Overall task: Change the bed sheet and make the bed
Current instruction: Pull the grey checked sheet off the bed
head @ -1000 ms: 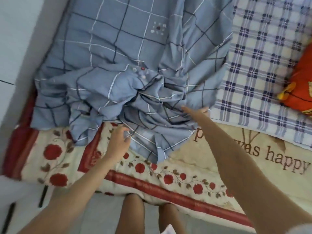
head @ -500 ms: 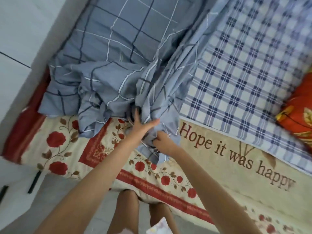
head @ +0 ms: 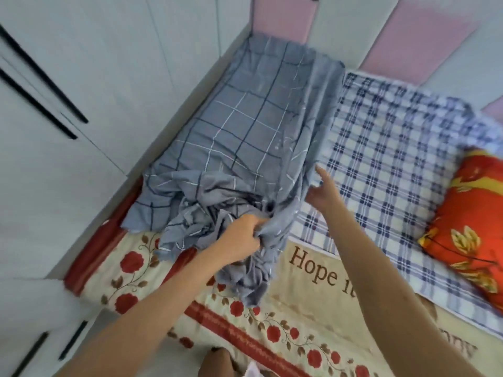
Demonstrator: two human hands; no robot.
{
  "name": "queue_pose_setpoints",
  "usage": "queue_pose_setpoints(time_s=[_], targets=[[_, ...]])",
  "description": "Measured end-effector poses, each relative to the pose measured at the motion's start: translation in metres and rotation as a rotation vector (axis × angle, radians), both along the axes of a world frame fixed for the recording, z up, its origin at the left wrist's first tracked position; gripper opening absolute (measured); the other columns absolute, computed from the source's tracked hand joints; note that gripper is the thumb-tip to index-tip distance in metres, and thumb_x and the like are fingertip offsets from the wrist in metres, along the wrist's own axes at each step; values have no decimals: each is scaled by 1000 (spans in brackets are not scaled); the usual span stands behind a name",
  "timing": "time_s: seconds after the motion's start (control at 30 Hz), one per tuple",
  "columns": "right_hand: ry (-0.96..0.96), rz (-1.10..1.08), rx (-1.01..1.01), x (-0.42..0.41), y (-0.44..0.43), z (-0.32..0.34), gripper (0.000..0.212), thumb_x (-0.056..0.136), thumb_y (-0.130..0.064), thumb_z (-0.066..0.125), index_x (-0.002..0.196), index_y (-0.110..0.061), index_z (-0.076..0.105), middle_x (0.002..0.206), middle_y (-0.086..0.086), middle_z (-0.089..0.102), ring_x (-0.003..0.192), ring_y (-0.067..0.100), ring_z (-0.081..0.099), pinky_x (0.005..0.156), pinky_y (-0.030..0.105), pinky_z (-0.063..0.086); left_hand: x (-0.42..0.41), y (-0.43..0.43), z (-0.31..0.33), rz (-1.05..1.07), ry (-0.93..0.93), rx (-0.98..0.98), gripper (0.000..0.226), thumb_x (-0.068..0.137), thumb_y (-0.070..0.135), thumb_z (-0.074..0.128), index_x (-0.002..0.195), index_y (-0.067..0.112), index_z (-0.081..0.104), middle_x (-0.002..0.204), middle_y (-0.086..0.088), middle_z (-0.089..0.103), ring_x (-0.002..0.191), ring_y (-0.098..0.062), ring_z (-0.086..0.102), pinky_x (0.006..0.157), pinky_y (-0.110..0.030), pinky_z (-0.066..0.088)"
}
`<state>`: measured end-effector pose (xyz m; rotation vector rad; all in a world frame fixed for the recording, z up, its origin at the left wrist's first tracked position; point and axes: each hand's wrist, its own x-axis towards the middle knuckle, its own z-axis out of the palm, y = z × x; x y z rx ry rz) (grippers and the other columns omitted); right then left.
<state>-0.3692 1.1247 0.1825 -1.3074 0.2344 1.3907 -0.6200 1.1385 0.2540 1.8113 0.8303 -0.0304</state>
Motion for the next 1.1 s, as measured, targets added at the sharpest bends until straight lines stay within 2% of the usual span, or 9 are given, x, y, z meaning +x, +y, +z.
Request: queue_pose_setpoints(time_s=[0.1, 0.2, 0.33, 0.5, 0.6, 0.7, 0.8, 0.93, 1.1], targets=[[-334, 23, 89, -20, 49, 64, 16, 95, -7, 46, 109, -7, 53, 69, 6, 69, 58, 17, 66, 51, 25, 54, -32, -16, 27, 317, -35, -280, 24, 85, -14, 41, 87, 7, 53, 67, -4, 49, 57, -8, 44, 53, -20, 33], [-535, 242, 296, -66, 77, 139, 31, 97, -12, 40, 125, -21, 50, 94, 9, 61, 76, 23, 59, 67, 34, 52, -57, -17, 59, 732, -221, -642, 13, 93, 16, 52, 97, 10, 62, 80, -8, 69, 71, -19, 64, 62, -28, 47], [-1165, 1309, 364, -144, 8, 197, 44, 86, -1, 39, 122, -13, 61, 77, 15, 62, 66, 28, 56, 63, 38, 48, -81, -2, 104, 821, -545, -791, 72, 82, 72, 40, 113, 12, 66, 106, -16, 70, 95, -31, 66, 92, -46, 49], [-809, 1880, 502, -181, -100, 243, 42, 94, 4, 35, 132, 3, 52, 61, -22, 57, 51, -5, 48, 58, 8, 38, -74, 5, 121, 593, -158, -480, 72, 66, 30, 86, 123, -4, 57, 103, -15, 66, 91, -30, 64, 78, -41, 54], [-788, 1777, 545, -170, -117, 254, 46, 92, 7, 35, 131, -2, 56, 95, -21, 69, 85, -4, 65, 78, 14, 50, -55, -24, 123, 330, 12, -299, 13, 80, 1, 67, 92, 2, 63, 83, -8, 63, 77, -19, 64, 63, -25, 49], [-940, 1551, 449, -149, -116, 242, 34, 94, -2, 52, 127, -7, 54, 123, 5, 58, 110, 16, 57, 96, 32, 48, -39, -49, 122, 257, -13, -155, 22, 86, -5, 58, 73, 12, 55, 63, 2, 52, 58, -7, 50, 52, -15, 41], [-1468, 1427, 282, -129, -121, 233, 90, 72, -30, 83, 139, -18, 25, 141, 1, 26, 131, 17, 30, 113, 45, 29, -54, -58, 126, 400, -127, -179, 29, 82, -14, 49, 94, 11, 59, 73, -2, 55, 65, -10, 50, 49, -11, 40], [-1420, 1556, 224, -151, -145, 204, 147, 48, -59, 83, 145, -34, -25, 155, -14, -23, 142, 14, -11, 113, 45, -2, -75, -63, 138, 387, -165, -18, 37, 74, -18, 44, 90, 11, 60, 64, 0, 50, 56, -8, 44, 44, -13, 33], [-1397, 1116, 147, -208, -152, 179, 59, 92, -31, 56, 140, 0, 39, 148, 21, 36, 135, 28, 36, 110, 30, 27, -73, -84, 165, 66, -242, 46, 45, 67, -23, 37, 60, 19, 54, 48, 9, 43, 46, -3, 36, 51, -17, 30]])
